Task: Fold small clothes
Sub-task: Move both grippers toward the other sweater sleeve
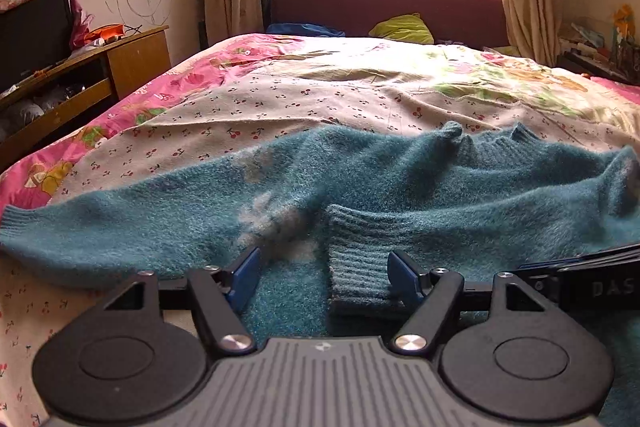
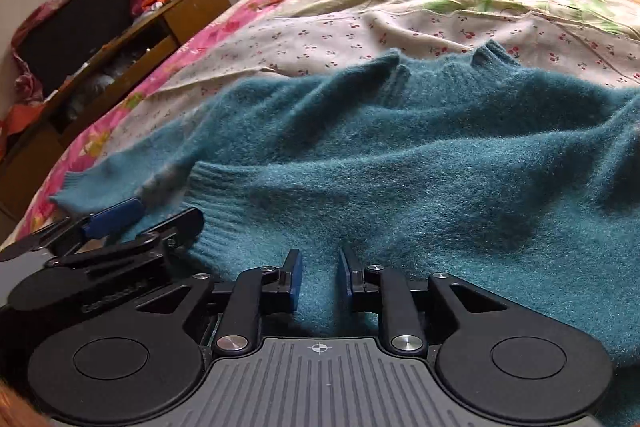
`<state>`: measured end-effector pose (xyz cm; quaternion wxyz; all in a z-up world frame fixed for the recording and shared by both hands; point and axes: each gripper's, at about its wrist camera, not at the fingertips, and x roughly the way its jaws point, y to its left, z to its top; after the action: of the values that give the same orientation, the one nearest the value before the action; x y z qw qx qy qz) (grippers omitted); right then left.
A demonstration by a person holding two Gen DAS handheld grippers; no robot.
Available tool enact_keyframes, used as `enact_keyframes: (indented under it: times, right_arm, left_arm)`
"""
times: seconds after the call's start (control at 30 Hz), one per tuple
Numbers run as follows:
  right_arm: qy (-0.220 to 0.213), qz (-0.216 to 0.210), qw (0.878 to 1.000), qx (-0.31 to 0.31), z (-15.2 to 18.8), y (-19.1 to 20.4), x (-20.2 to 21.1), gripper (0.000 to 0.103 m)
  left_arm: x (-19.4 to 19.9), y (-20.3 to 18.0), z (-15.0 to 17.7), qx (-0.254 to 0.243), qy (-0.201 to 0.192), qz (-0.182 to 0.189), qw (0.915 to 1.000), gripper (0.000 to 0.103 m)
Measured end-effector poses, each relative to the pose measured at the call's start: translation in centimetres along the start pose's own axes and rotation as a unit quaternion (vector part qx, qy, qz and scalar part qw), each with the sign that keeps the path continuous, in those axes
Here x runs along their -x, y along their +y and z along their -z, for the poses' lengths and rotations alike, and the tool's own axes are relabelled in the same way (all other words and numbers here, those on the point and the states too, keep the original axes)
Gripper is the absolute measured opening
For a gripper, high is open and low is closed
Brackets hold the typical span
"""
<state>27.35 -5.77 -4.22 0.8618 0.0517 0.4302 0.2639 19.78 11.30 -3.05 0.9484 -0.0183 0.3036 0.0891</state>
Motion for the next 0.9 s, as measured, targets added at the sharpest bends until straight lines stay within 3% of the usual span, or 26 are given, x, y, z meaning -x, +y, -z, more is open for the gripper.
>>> enact_keyframes:
  times: [0.1, 0.27, 0.4, 0.57, 0.7, 0.77, 0.9]
  right_arm:
    - [-0.025, -0.011, 0.999, 0.045, -1.1, 2.8, 0.9, 0.023]
    - [-0.019, -0.048, 0.989, 0.142, -5.3, 9.8, -0.5, 0.023]
    - [0.010, -0.099, 0.959, 0.267, -7.8, 18.8, -2.8, 0.034]
    - [0.066, -0.141, 0.922, 0.353, -7.8, 28.7, -7.9, 0.035]
    - [0.100, -0.154, 0.905, 0.385, -6.7, 34.3, -11.8, 0.037]
    - [0.103, -0.152, 0.895, 0.406, -6.0, 36.4, -13.1, 0.043]
    - [0.120, -0.142, 0.879, 0.438, -5.2, 39.6, -15.9, 0.045]
  left_arm:
    - [2.2, 2.5, 0.0, 0.034, -0.023, -0.007, 0.9991, 0.082]
    - [3.7, 7.4, 0.8, 0.118, -0.025, -0.024, 0.9924, 0.084]
    - [4.1, 9.9, 2.2, 0.182, -0.037, -0.018, 0.9824, 0.084]
    - [4.7, 14.0, 3.1, 0.240, -0.057, -0.030, 0.9687, 0.084]
    - [3.8, 17.8, 5.4, 0.326, -0.047, -0.027, 0.9437, 0.079]
    - [3.5, 18.6, 5.9, 0.341, -0.044, -0.027, 0.9386, 0.078]
    - [3.1, 19.3, 6.5, 0.353, -0.042, -0.029, 0.9342, 0.076]
